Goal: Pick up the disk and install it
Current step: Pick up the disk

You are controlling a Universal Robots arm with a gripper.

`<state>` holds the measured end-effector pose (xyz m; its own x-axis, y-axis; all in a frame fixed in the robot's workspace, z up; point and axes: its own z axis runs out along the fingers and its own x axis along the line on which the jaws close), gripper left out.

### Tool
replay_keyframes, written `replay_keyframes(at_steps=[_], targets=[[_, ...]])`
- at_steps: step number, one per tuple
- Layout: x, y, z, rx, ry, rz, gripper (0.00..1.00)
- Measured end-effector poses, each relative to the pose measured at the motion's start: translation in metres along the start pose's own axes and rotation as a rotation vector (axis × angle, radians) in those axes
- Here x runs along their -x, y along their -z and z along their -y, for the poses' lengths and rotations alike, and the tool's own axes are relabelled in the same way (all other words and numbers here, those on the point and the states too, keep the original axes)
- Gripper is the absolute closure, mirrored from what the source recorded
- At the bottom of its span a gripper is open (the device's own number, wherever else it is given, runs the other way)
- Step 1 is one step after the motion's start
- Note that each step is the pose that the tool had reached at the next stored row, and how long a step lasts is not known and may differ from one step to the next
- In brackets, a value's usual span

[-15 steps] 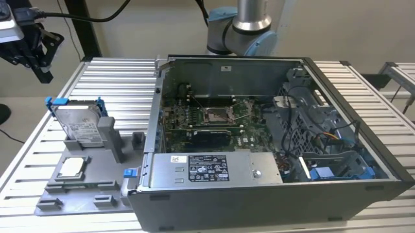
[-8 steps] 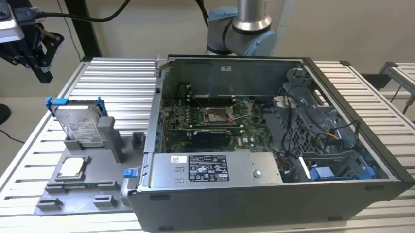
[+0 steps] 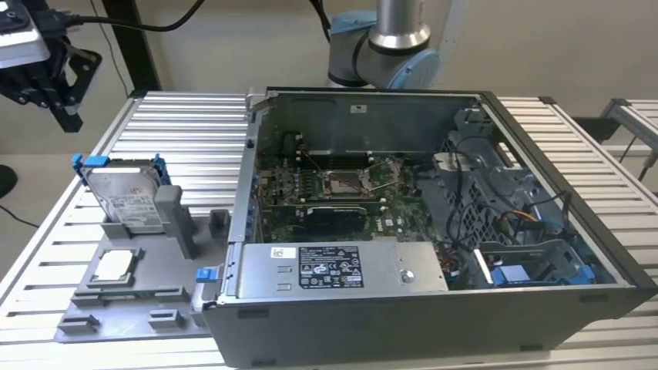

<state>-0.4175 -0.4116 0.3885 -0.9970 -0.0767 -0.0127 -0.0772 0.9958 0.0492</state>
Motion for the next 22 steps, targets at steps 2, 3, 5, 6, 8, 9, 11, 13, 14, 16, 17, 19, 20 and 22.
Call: replay_keyframes(at_steps=[2,3,5,6,8,9,11,13,14,16,17,19,20,22], targets=[[-0.0001,0.0000,0.0000,0.0003,0.032,-0.0016,1.00],[-0.0001,0.0000,0.0000,0.0005,0.051,-0.0026,1.00],[-0.0001,0.0000,0.0000,0.0008,0.085,-0.0042,1.00],[-0.0001,0.0000,0.0000,0.0010,0.102,-0.0050,1.00],[-0.0001,0.0000,0.0000,0.0015,0.138,-0.0068,1.00],[-0.0001,0.0001,0.0000,0.0017,0.156,-0.0077,1.00],[-0.0001,0.0001,0.0000,0.0022,0.192,-0.0094,1.00],[-0.0001,0.0001,0.0000,0.0027,0.228,-0.0112,1.00],[-0.0001,0.0001,0.0000,0.0029,0.247,-0.0121,1.00],[-0.0001,0.0001,0.0000,0.0033,0.283,-0.0139,1.00],[-0.0001,0.0001,0.0000,0.0036,0.302,-0.0148,1.00],[-0.0001,0.0001,0.0000,0.0040,0.338,-0.0166,1.00],[-0.0001,0.0002,0.0000,0.0042,0.356,-0.0175,1.00],[-0.0001,0.0002,0.0000,0.0047,0.392,-0.0193,1.00]])
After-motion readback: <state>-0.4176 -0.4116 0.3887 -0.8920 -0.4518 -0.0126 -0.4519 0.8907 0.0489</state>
